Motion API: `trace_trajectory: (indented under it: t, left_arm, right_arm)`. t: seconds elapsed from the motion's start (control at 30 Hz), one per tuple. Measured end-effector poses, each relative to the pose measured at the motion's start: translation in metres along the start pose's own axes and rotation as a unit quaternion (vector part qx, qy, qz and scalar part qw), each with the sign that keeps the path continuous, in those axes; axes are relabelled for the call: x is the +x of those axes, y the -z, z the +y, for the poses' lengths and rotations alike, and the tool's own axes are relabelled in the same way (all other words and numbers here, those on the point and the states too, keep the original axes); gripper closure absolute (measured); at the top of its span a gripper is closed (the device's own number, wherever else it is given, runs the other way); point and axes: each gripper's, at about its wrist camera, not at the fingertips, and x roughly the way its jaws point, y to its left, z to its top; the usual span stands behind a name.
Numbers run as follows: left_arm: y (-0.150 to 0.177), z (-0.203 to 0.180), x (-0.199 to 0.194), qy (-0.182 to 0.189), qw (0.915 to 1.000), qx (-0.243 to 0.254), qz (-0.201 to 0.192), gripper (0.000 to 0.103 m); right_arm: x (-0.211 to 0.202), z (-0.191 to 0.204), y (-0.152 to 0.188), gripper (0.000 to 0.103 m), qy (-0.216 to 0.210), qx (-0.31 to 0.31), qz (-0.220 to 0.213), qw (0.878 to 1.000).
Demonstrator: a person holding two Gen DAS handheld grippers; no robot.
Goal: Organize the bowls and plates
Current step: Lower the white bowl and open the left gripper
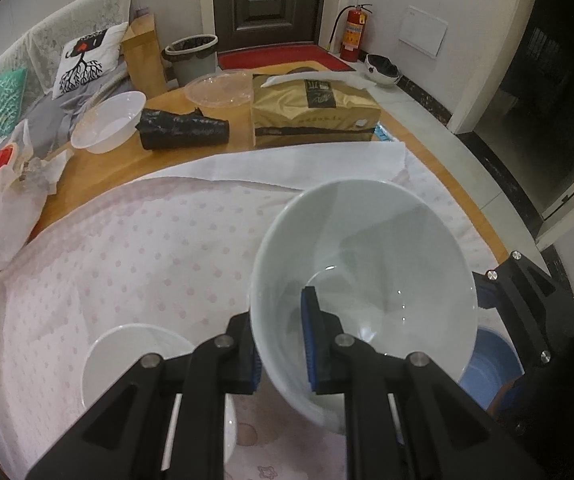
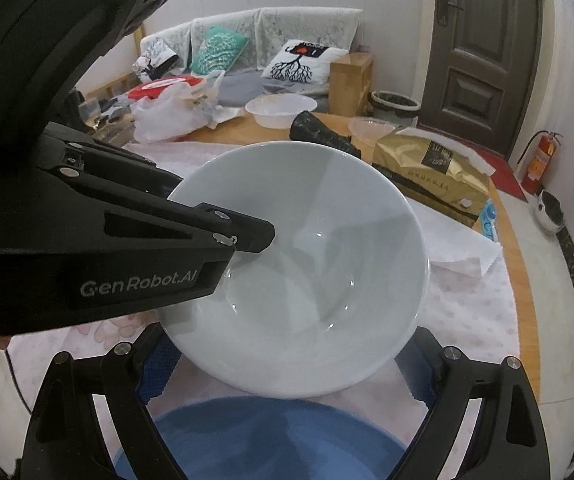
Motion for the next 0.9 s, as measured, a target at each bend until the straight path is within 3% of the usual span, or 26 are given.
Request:
trace_trajectory:
  t: [0.47,0.9]
  left_arm:
    - [-0.006,0.001,0.015,-0.022,0.9993,0.019,0.024,0.091]
    - [-0.005,-0.006,0.024,-0.065,0.996,0.051,0.033,0.09]
  right_arm:
    - [0.011,-0.001,-0.007,0.013,-0.002,0.002,0.032,0.999]
    - [0.011,0.001,-0.006,0.013,-0.003,0.002,0.042,0.999]
